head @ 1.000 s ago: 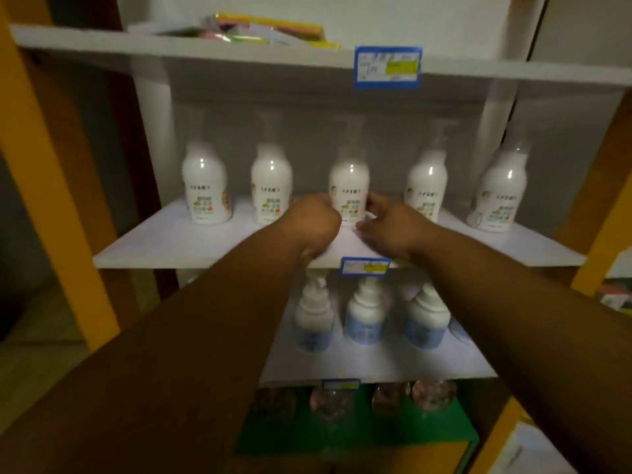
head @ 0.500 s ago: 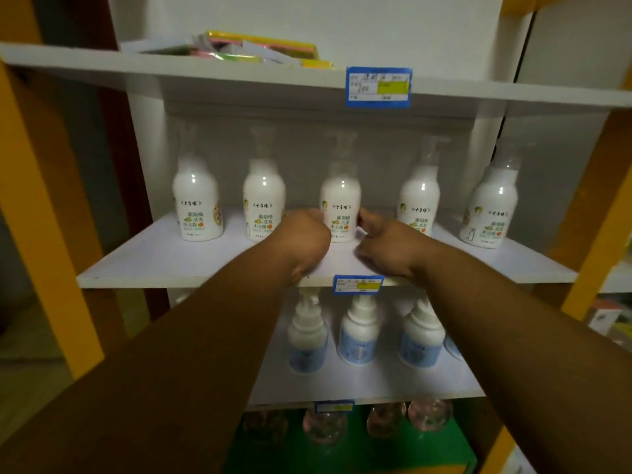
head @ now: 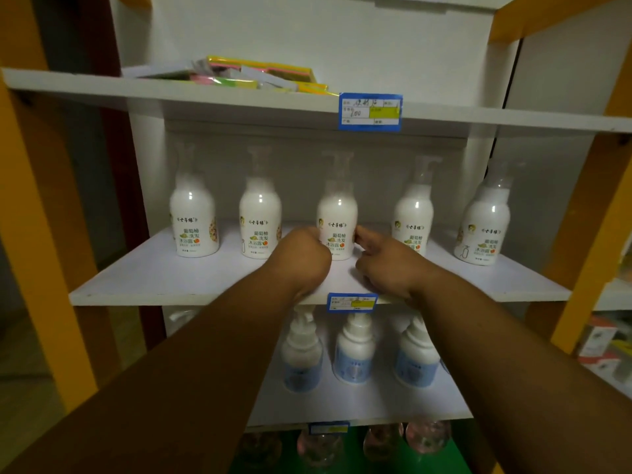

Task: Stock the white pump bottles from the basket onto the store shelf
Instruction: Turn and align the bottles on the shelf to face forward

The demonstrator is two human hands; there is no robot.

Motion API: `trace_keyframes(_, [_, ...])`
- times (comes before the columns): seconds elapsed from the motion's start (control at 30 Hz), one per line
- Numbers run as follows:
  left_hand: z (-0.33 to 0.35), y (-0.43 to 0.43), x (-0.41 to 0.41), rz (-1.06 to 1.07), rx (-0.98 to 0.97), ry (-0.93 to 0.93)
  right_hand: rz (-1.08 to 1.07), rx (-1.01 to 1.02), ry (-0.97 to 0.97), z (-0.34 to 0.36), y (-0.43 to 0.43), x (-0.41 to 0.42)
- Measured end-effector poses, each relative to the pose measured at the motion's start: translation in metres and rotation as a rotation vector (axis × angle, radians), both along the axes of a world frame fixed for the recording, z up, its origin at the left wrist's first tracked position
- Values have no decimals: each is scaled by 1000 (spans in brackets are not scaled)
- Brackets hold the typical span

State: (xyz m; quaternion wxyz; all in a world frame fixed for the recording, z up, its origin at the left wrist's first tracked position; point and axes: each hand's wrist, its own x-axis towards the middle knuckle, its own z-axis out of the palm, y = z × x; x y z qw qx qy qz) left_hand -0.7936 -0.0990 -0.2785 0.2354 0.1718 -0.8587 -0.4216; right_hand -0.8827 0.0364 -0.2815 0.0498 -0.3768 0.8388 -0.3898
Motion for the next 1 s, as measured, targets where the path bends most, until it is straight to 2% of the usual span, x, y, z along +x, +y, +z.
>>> trace_keyframes(0.13, [2, 2, 2, 107, -74, 46, -59, -145, 7, -4, 3, -2])
trace_keyframes(0.3, [1, 17, 17, 134, 72, 277, -316, -673, 63, -11, 18, 8])
trace_keyframes(0.37, [-1, 27, 27, 119, 88, 411, -367, -742, 113, -13, 28, 5])
trace_keyframes(0.47, [-5, 40, 33, 37, 34, 556, -411, -687, 170, -6, 48, -12])
trace_keyframes(0.63, [5, 79, 5, -240, -138, 333, -412, -459, 330, -9, 60, -34])
trace_keyframes(0.73, [16, 93, -20, -227, -83, 220, -406, -447, 328, -14, 57, -40])
trace_keyframes(0.83, [15, 93, -37, -158, -30, 111, -427, -426, 234, -10, 59, -46])
trace_keyframes(1.0, [11, 95, -53, -188, -62, -38, -440, -357, 205, -8, 60, -49])
